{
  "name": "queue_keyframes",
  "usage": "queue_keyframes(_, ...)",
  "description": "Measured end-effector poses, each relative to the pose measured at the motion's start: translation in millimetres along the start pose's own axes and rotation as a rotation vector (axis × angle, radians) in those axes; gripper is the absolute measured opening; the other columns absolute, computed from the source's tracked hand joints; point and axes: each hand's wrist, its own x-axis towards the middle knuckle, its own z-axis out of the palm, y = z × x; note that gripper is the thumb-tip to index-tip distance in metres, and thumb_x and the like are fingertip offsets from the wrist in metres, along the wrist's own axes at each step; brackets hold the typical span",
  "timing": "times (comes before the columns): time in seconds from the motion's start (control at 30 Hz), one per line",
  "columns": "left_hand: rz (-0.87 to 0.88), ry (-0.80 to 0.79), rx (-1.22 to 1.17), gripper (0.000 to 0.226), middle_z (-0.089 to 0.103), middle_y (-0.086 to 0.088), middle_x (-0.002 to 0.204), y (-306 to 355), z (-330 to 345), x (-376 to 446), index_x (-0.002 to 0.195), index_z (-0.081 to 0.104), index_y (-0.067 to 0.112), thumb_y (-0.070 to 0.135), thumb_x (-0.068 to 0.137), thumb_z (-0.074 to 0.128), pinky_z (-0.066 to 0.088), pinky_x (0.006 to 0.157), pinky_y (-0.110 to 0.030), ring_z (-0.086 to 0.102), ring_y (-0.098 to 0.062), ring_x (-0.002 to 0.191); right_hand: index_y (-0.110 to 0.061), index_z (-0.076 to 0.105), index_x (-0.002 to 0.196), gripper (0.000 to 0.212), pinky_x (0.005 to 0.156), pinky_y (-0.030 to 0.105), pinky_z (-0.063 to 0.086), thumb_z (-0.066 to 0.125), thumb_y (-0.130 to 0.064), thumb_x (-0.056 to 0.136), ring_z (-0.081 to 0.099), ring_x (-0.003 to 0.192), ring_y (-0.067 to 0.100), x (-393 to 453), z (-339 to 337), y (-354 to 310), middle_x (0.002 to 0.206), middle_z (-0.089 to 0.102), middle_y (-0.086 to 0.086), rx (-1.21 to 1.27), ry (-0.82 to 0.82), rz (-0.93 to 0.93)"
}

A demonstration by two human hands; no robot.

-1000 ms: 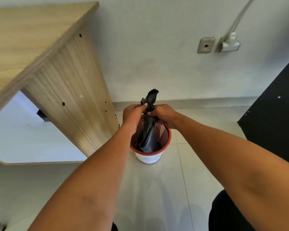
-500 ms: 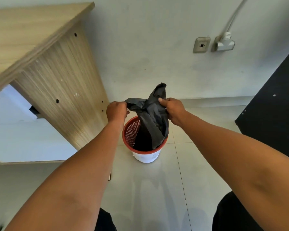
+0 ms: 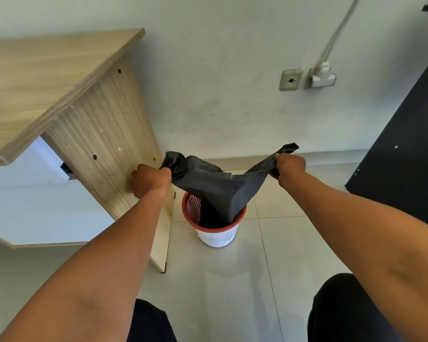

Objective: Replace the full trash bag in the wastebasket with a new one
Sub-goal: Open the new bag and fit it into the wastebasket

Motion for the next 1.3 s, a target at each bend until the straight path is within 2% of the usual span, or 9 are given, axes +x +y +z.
queue_keyframes(0.07,0.133,0.053,0.134,0.058,0.055,-0.023,0.132,-1,-2,-2,0.127,0.051,0.002,0.017,0.075,0.074,0.053,0.093,-0.055,0.056,-0.043,0.119,-0.004,0.062,0.106,0.022,0.079,0.044,0.061,0.074,-0.013,0.089,0.067,0.096,0.032,-3,-2,-2,0.105,0.066,0.015,0.029,0.009,0.027)
queue_keyframes(0.17,0.655,0.022,0.158,0.071,0.051,-0.014,0.144,7,0,-12,0.137,0.052,0.011,0.006,0.070,0.074,0.042,0.112,-0.053,0.043,-0.036,0.139,-0.002,0.063,0.109,0.026,0.057,0.035,0.058,0.074,-0.017,0.091,0.067,0.086,0.028,-8,-1,2,0.101,0.066,0.016,-0.021,-0.062,-0.033)
queue_keyframes(0.23,0.968,-0.157,0.188,0.074,0.041,-0.005,0.158,19,6,-20,0.145,0.050,0.020,0.008,0.074,0.066,0.022,0.125,-0.053,0.024,-0.028,0.153,-0.001,0.063,0.106,0.025,0.054,0.032,0.055,0.073,-0.020,0.092,0.066,0.085,0.026,-12,2,6,0.101,0.067,0.016,-0.050,-0.121,-0.074)
queue_keyframes(0.33,1.104,-0.536,0.331,0.060,0.041,0.004,0.160,41,18,-38,0.146,0.052,0.028,0.023,0.087,0.059,0.004,0.128,-0.047,0.019,-0.020,0.155,-0.003,0.062,0.096,0.024,0.054,0.031,0.056,0.073,-0.024,0.092,0.064,0.084,0.026,-18,10,8,0.094,0.064,0.015,-0.111,-0.176,-0.137)
queue_keyframes(0.43,1.060,-0.762,0.576,0.028,0.073,0.001,0.115,54,27,-48,0.113,0.070,0.026,0.038,0.092,0.057,0.032,0.119,-0.048,0.061,-0.024,0.117,-0.007,0.057,0.080,0.029,0.059,0.033,0.058,0.074,-0.028,0.091,0.059,0.072,0.022,-22,15,5,0.083,0.059,0.012,-0.122,-0.192,-0.175)
queue_keyframes(0.5,1.004,-0.810,0.616,0.025,0.070,0.000,0.091,50,31,-46,0.097,0.069,0.020,0.042,0.090,0.060,0.052,0.089,-0.040,0.065,-0.025,0.093,-0.007,0.056,0.077,0.033,0.061,0.034,0.059,0.074,-0.032,0.090,0.060,0.076,0.024,-20,15,3,0.082,0.060,0.012,-0.113,-0.178,-0.179)
queue_keyframes(0.7,0.872,-0.743,0.498,0.015,0.064,-0.003,0.076,32,39,-39,0.085,0.072,0.009,0.024,0.087,0.070,0.037,0.056,-0.023,0.061,-0.023,0.078,-0.007,0.060,0.088,0.042,0.075,0.042,0.063,0.075,-0.046,0.086,0.065,0.076,0.025,-21,15,13,0.091,0.066,0.016,-0.121,-0.154,-0.161)
queue_keyframes(0.87,0.642,-0.676,0.310,0.020,0.069,-0.003,0.077,28,51,-40,0.081,0.068,0.012,0.027,0.081,0.082,0.045,0.061,-0.027,0.066,-0.020,0.076,-0.008,0.055,0.114,0.088,0.072,0.034,0.057,0.075,-0.077,0.063,0.061,0.086,0.025,-41,21,24,0.102,0.062,0.014,-0.387,-0.423,0.081)
queue_keyframes(1.3,0.303,-0.854,-0.185,0.025,0.079,-0.004,0.091,25,63,-61,0.100,0.076,0.017,0.027,0.079,0.084,0.063,0.084,-0.041,0.076,-0.024,0.088,-0.005,0.064,0.108,0.056,0.069,0.037,0.063,0.075,-0.055,0.082,0.073,0.084,0.028,-61,49,46,0.097,0.073,0.014,-0.529,-0.542,-0.026)
